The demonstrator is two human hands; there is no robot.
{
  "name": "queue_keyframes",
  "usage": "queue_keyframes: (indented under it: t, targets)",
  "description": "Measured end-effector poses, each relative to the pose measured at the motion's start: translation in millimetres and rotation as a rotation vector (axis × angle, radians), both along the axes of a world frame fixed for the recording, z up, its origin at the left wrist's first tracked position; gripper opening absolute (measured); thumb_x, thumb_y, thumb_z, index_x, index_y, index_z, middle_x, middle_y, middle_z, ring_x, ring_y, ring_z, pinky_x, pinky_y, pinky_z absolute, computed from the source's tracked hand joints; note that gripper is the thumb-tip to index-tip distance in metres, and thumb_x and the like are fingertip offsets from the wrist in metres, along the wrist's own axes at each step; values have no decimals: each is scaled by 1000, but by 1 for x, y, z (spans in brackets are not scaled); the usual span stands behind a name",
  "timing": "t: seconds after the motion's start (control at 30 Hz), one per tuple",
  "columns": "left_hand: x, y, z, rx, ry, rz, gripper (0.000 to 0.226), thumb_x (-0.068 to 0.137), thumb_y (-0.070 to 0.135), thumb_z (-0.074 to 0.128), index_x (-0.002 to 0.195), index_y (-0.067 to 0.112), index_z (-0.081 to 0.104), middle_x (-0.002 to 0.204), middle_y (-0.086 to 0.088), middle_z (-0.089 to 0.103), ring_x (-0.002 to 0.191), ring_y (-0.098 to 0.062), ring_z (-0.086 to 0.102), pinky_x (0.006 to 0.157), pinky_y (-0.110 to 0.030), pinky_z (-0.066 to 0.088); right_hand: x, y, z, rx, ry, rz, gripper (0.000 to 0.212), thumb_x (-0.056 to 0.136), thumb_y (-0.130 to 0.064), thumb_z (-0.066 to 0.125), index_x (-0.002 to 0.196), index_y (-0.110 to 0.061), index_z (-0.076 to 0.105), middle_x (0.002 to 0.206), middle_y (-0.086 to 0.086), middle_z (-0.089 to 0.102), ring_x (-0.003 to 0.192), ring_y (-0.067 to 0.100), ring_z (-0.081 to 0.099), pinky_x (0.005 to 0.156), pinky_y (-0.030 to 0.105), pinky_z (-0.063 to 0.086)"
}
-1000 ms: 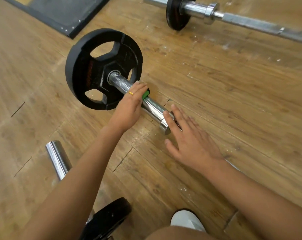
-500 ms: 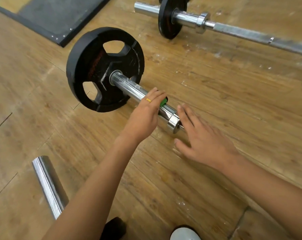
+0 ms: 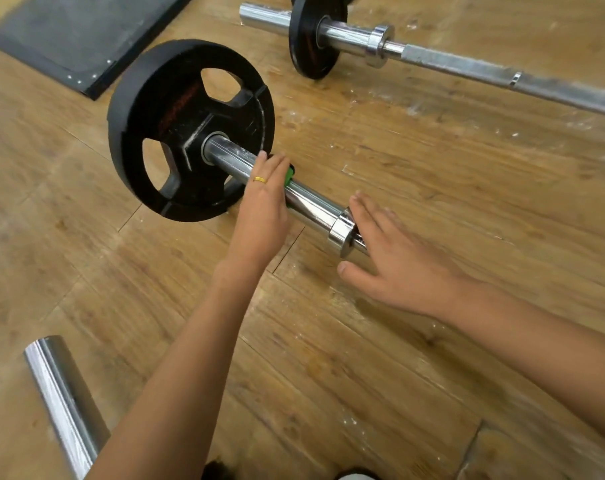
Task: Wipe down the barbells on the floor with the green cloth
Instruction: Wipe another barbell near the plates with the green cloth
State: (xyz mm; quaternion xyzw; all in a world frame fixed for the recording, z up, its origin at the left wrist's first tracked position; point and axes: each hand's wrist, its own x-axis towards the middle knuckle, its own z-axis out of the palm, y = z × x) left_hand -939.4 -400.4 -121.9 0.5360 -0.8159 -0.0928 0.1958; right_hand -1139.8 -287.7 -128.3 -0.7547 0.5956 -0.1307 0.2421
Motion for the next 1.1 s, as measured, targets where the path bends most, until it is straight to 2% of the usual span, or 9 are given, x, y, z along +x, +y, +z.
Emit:
queue_keyframes:
  t: [0.13,0.27,0.33,0.47,0.63,0.77,0.87,0.97,1.1]
  targets:
    - [4,-2,3,29,-54,-156,54,102,-7,39,154,6,38,161,-7,35,155,-21,16,119,-14,2,4,-4,5,-14,-4,-48,92,94,-65,31,158,-16,-12,168,3,-11,147,5,-11,112,21,-15]
    - [5,-25,5,37,0,-10,53,104,-3,38,155,11,38,161,-2,34,155,-17,14,122,-23,10,-1,-8,4,18,-25,-72,90,95,-64,34,157,-22,-15,168,-2,-11,148,7,-8,112,23,-9]
    - [-6,-23,4,19,23,29,52,103,-3,39,153,10,41,159,-3,37,154,-17,15,120,-19,7,-4,-10,4,24,-39,-82,90,94,-66,32,157,-24,-16,168,-5,-10,150,8,-5,112,24,-5]
    - [-8,-9,-1,30,-6,-142,52,102,-5,41,152,8,42,158,-6,39,153,-13,16,119,-10,3,-9,-11,5,18,-21,-77,85,92,-70,26,154,-35,-21,168,-4,-5,154,18,2,118,32,4]
    - [-2,-44,8,50,17,-12,49,105,0,39,153,10,40,159,-4,38,154,-17,17,126,-31,16,-9,-16,3,-22,65,-110,75,96,-65,30,156,-38,-6,167,2,7,153,30,12,111,34,9]
    - [-7,-48,12,79,-36,-124,48,104,1,40,152,10,42,158,-3,40,149,-6,15,116,-8,3,-18,-20,1,3,63,-118,75,94,-65,31,156,-39,-3,166,0,9,153,32,15,117,44,26]
    - [3,-57,16,131,-42,-169,50,106,4,38,155,14,37,161,0,35,149,-2,12,120,-14,6,-25,-22,-2,-11,69,-105,75,94,-66,30,155,-39,-4,166,-2,9,153,31,14,114,35,15]
    - [-2,-77,16,112,0,-17,47,107,5,38,153,14,40,160,-2,38,153,-11,18,125,-29,15,-28,-26,-2,-25,85,-107,76,95,-66,31,156,-35,-1,166,-1,10,153,29,16,109,32,7]
    - [-24,-62,7,45,9,-63,45,104,1,41,147,11,48,153,-4,47,151,-18,26,120,-24,15,-30,-32,0,-3,87,-99,81,93,-67,30,157,-31,-4,167,-3,2,153,26,12,114,35,10]
